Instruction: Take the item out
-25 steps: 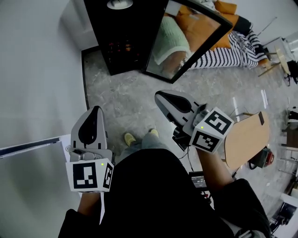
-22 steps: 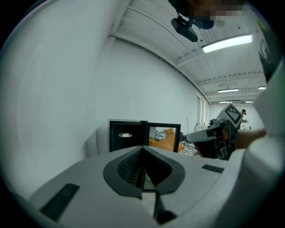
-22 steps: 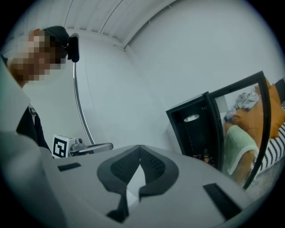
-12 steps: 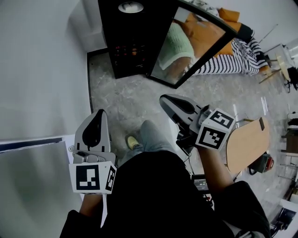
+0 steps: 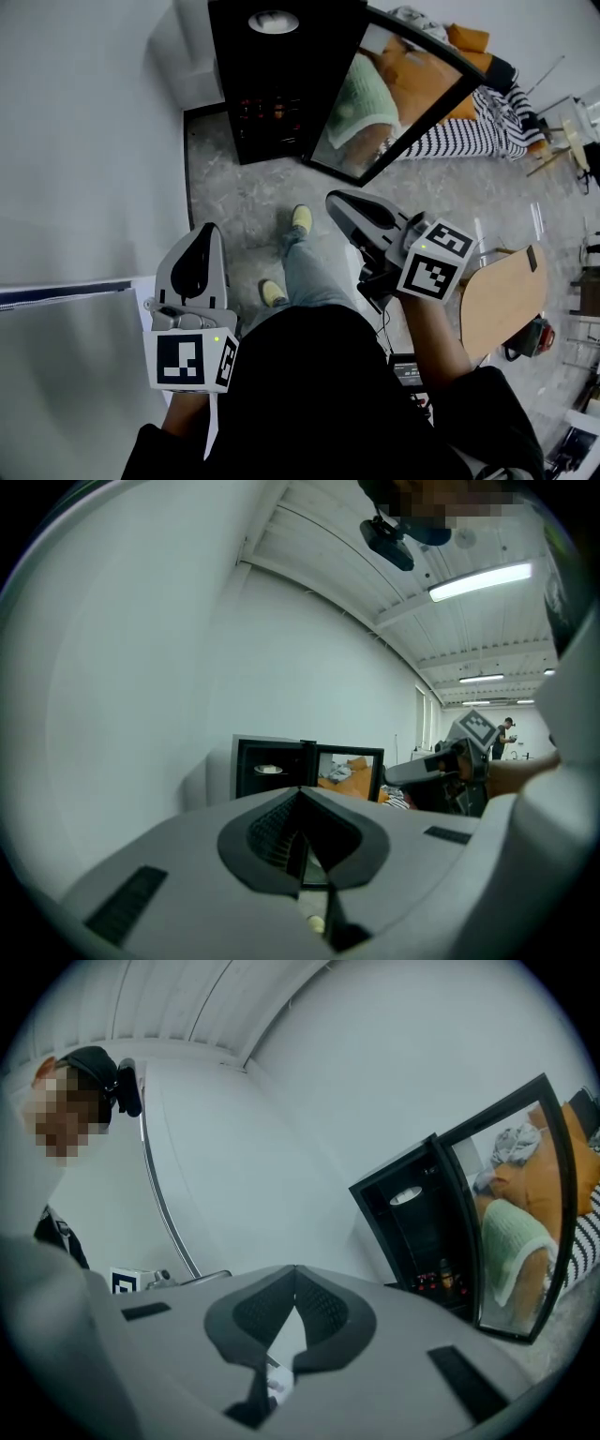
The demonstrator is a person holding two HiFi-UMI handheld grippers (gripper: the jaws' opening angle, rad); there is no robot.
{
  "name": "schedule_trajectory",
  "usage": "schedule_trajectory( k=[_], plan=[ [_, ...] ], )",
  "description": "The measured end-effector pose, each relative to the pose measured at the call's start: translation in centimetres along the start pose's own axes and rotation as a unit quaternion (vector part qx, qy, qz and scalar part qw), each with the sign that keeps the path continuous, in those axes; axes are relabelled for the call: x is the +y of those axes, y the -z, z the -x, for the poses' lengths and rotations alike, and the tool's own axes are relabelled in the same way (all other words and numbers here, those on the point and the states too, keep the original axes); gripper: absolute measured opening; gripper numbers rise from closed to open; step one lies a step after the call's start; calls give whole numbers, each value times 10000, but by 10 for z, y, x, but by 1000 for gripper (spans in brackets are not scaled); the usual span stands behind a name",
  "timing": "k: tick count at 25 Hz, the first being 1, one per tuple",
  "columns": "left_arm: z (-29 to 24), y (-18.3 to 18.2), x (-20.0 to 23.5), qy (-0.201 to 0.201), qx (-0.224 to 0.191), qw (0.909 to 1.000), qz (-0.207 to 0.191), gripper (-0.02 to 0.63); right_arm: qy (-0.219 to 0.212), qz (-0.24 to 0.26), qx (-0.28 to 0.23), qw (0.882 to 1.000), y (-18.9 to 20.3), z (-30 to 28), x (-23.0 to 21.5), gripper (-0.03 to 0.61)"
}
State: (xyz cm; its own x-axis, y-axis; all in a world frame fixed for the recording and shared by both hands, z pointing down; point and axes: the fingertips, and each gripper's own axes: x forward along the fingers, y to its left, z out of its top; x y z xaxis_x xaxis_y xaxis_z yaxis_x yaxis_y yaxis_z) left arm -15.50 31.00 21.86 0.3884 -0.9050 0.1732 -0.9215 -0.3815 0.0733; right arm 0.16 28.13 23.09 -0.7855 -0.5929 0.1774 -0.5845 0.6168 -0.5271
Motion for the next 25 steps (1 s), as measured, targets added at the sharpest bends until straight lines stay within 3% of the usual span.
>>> schedule_trajectory(
  k=[25],
  plan=[
    [-136,-16,9,221,314,9990,-212,8,110,-485,-84,9987,-50,-51,-113,8]
  ],
)
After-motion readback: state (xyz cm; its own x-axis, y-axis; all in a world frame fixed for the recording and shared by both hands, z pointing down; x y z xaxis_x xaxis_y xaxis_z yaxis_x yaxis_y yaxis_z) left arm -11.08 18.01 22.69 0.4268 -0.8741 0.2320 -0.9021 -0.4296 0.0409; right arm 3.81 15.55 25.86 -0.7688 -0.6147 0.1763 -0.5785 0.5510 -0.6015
